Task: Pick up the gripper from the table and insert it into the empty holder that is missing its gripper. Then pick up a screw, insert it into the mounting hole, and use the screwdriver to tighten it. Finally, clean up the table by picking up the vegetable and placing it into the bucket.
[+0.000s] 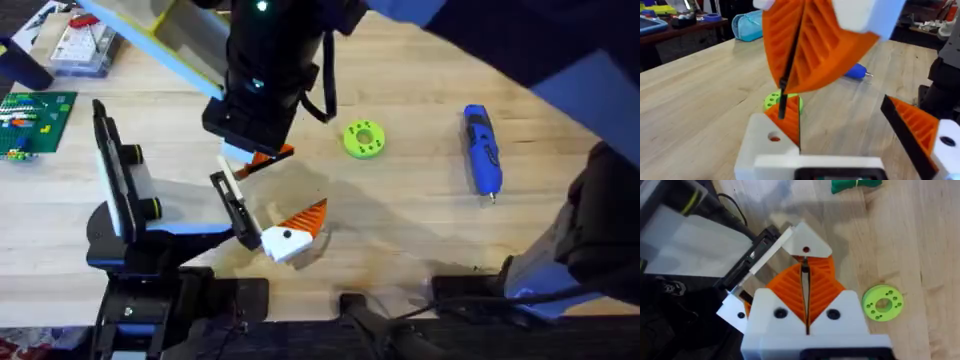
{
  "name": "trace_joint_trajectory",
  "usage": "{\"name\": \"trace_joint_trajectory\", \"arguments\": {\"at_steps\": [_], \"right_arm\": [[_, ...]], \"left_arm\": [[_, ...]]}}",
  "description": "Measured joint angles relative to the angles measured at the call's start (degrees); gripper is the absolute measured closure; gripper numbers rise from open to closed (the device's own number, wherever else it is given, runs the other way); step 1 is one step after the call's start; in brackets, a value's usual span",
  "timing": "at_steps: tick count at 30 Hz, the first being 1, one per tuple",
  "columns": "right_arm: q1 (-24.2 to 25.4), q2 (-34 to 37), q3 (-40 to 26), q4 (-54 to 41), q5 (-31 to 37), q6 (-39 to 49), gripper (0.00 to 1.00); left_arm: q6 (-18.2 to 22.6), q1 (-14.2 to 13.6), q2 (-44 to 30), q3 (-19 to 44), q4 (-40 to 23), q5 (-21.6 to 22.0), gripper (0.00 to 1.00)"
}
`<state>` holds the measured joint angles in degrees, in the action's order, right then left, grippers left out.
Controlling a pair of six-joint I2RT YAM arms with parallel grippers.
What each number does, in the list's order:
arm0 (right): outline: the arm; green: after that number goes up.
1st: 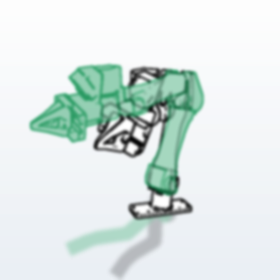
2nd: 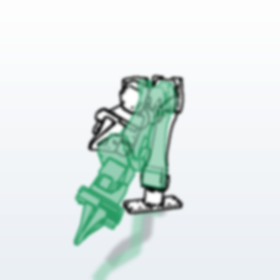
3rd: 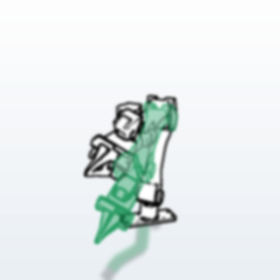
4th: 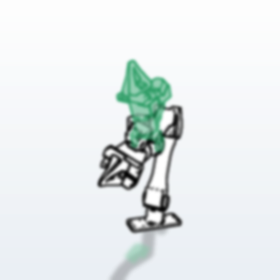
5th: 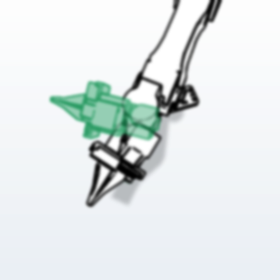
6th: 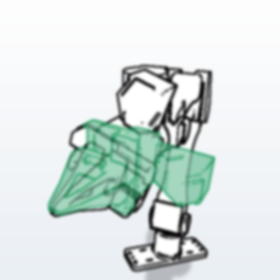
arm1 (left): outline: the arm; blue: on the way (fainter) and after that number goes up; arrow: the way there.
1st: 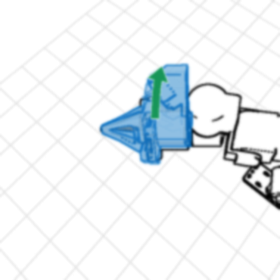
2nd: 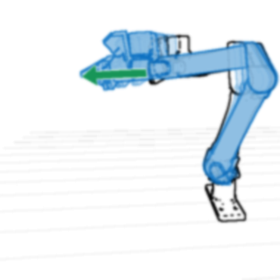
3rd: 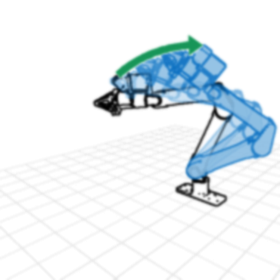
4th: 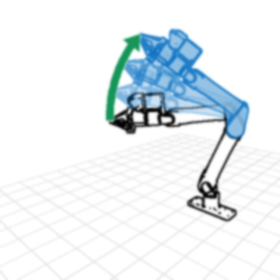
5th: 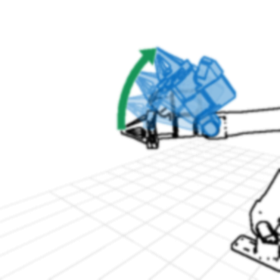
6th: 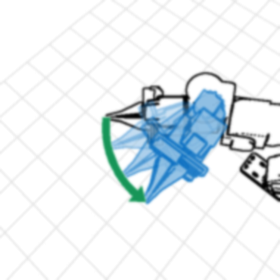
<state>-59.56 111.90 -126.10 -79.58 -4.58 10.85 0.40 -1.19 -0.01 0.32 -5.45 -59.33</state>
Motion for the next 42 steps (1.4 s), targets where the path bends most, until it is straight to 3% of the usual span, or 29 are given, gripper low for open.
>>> {"name": "trace_joint_trajectory", "arguments": {"at_steps": [42], "right_arm": [[-0.27,1.57,0.0,-0.1,0.0,1.22,0.993]], "left_arm": [[0.0,0.0,0.0,0.0,0.0,0.0,0.011]]}}
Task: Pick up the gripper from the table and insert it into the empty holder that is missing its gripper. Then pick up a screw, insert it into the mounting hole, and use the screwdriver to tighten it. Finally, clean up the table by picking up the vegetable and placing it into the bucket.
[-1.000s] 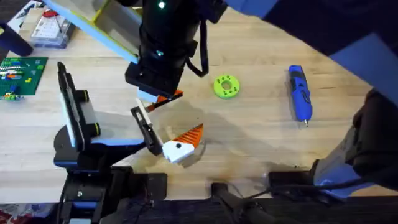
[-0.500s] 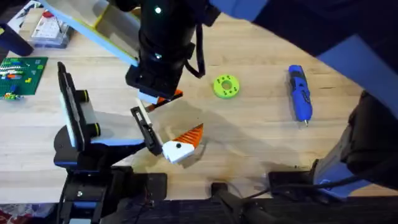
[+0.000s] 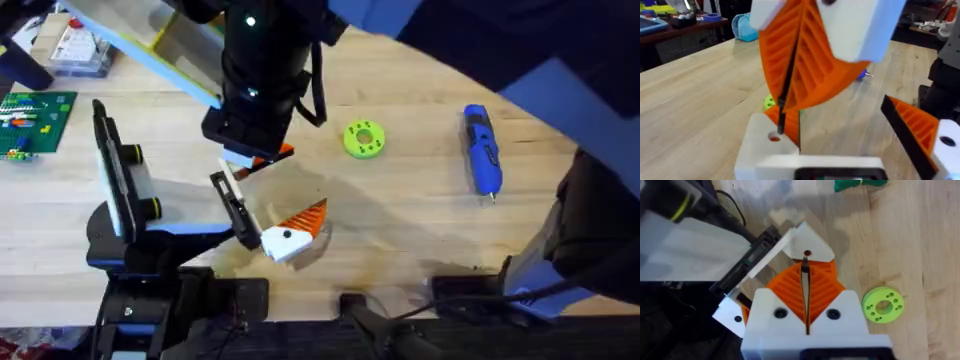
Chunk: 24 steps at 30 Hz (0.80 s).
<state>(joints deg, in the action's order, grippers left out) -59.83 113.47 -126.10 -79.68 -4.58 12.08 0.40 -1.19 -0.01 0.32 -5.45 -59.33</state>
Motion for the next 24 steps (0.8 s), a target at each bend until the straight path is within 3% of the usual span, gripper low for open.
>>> {"name": "trace_joint_trajectory", "arguments": {"at_steps": [24], "right_arm": [[0.0,0.55,0.0,0.42,0.02,0.24,0.993]], "left_arm": [[0.0,0.0,0.0,0.0,-0.01,0.0,0.011]]}}
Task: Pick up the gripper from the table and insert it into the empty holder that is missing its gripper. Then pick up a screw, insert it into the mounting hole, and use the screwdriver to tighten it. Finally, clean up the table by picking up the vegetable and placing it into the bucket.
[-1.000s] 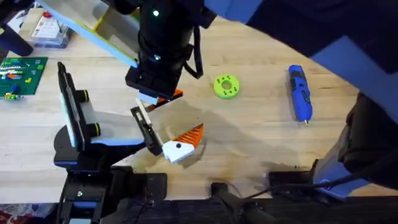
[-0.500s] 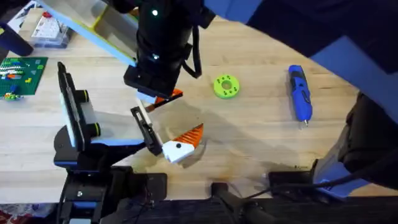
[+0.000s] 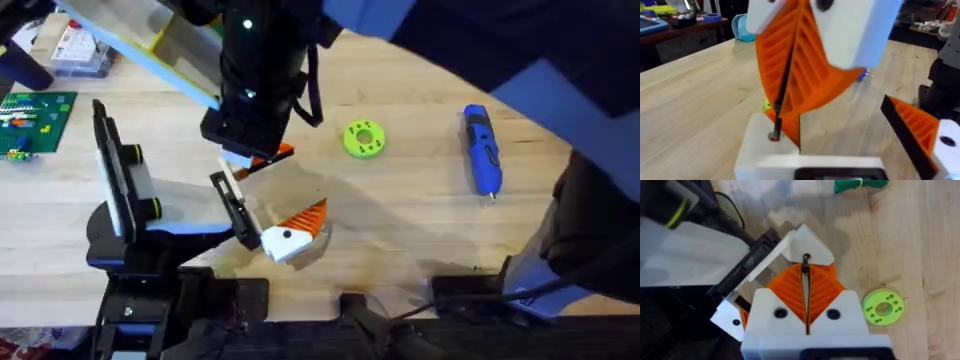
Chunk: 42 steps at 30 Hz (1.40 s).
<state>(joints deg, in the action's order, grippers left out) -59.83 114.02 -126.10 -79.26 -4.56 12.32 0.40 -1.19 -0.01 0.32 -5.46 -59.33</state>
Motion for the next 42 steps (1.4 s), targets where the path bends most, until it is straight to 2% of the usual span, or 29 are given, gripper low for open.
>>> {"name": "trace_joint_trajectory", "arguments": {"at_steps": [42], "right_arm": [[0.0,2.46,0.0,-0.33,0.0,1.05,0.993]], "left_arm": [[0.0,0.0,0.0,0.0,0.01,0.0,0.011]]}}
